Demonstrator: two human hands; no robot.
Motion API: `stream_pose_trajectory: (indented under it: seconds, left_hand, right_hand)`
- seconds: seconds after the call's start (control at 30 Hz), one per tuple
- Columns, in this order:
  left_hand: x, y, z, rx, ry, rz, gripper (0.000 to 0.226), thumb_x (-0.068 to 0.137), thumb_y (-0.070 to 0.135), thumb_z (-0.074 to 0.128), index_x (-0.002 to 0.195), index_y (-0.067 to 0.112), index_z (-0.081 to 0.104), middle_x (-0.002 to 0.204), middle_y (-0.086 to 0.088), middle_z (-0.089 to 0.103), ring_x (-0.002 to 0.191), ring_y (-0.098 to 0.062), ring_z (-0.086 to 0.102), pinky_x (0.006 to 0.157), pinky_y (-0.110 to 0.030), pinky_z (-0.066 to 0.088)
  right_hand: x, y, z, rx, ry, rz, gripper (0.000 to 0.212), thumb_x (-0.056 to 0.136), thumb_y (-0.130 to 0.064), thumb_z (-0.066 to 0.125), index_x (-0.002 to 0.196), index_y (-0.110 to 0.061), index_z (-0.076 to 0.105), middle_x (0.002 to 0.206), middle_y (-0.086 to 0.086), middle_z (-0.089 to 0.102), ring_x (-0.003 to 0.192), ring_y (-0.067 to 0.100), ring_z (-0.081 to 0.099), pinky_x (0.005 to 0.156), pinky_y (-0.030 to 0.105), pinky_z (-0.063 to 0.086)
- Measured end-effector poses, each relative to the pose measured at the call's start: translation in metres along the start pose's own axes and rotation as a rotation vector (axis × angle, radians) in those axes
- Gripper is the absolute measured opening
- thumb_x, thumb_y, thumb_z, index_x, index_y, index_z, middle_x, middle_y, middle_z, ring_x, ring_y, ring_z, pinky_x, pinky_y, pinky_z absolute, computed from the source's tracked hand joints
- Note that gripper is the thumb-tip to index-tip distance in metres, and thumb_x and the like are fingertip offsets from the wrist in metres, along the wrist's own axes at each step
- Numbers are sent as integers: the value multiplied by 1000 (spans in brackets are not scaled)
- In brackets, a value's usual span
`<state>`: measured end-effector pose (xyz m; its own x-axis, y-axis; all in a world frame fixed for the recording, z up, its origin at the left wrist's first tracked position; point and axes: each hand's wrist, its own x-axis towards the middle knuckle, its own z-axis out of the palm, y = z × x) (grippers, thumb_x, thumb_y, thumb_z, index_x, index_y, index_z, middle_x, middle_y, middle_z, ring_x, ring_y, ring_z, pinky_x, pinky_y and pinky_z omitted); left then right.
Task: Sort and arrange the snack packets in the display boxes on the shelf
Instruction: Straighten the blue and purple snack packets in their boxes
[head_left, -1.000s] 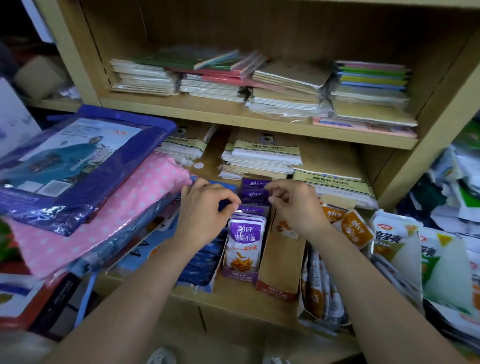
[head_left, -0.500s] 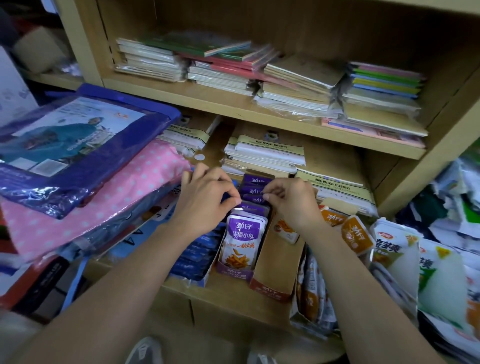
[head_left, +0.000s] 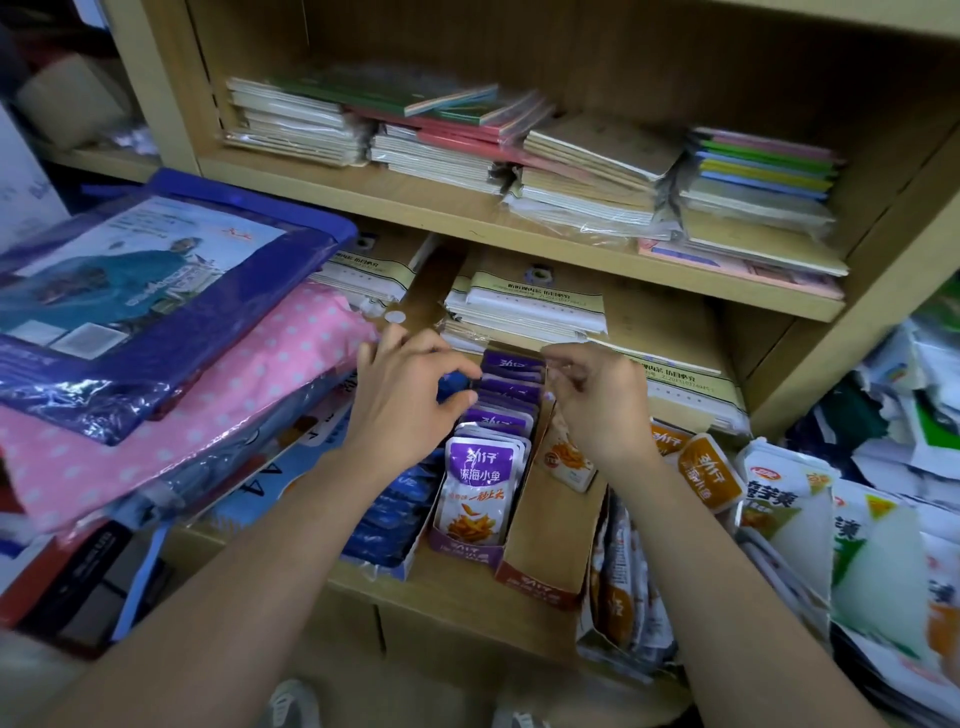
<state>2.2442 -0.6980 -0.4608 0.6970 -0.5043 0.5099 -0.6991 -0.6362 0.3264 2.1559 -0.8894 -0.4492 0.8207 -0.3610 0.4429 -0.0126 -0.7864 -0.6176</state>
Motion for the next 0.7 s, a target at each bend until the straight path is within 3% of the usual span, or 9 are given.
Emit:
stream_pose_trajectory:
  seconds: [0.03,0.1,0.17,0.23,0.33,0.43,0.47,0.6,0.7]
  left_hand:
    - [0,-1,0,-5,5,2,26,87,29,75,112,35,74,109,13,67,109,-24,46,80,-35,20]
    - [-1,-2,0,35,-35,36,37,93,25,61,129,32,66,129,13,65,119,-23,41,83,-35,19]
    - [-2,0,-1,128,-174,52,51,92,36,42,141,33,55,152,13,45,132,-22,28,93,-40,21]
    - [-4,4,-2,173,-316,19,61,89,44,28,148,37,44,164,14,20,140,-22,15,105,-47,19]
    - [-4,7,-2,130,-387,-26,65,88,47,21,151,42,36,166,18,6,141,-20,7,112,-49,17]
    - [-2,6,-2,88,-454,-68,68,85,49,21,152,47,28,165,20,0,141,-17,2,114,-48,13]
    - [-2,5,-2,83,-463,-75,68,85,49,22,153,48,27,165,20,0,141,-17,2,114,-48,13]
    - [-3,2,-4,118,-320,-65,66,84,49,26,148,44,43,162,19,20,138,-18,12,106,-41,16]
    - [-6,0,-4,126,-351,-53,74,79,59,16,149,47,38,163,18,20,138,-20,13,105,-42,17]
  right_hand:
    - [-3,0,-2,-5,17,-31,27,98,-5,59,121,-11,71,112,2,72,100,6,62,73,2,46]
    - [-11,0,-5,-24,-31,-73,31,99,-5,56,128,-12,66,119,3,69,106,8,60,80,14,54]
    - [-23,1,-2,-87,-181,-51,42,102,-16,55,143,-16,52,136,2,59,128,12,46,95,32,54]
    - [-33,-1,2,-184,-335,10,53,103,-31,51,153,-20,35,150,-2,45,134,16,28,108,40,41]
    - [-37,-11,4,-194,-408,32,53,104,-40,45,153,-27,27,149,-11,39,120,10,19,101,35,27]
    - [-33,-9,-3,-92,-364,102,56,104,-35,48,156,-30,26,114,-19,46,122,14,23,108,40,29]
    - [-32,-7,-6,-73,-343,117,57,103,-34,50,155,-30,28,113,-17,47,124,14,23,111,44,31]
    - [-27,-7,-8,-72,-331,138,61,100,-38,55,155,-26,30,153,-4,36,137,17,17,115,47,31]
    - [-24,-12,-6,-99,-387,135,62,101,-42,52,156,-29,26,160,-5,28,140,20,14,116,48,28]
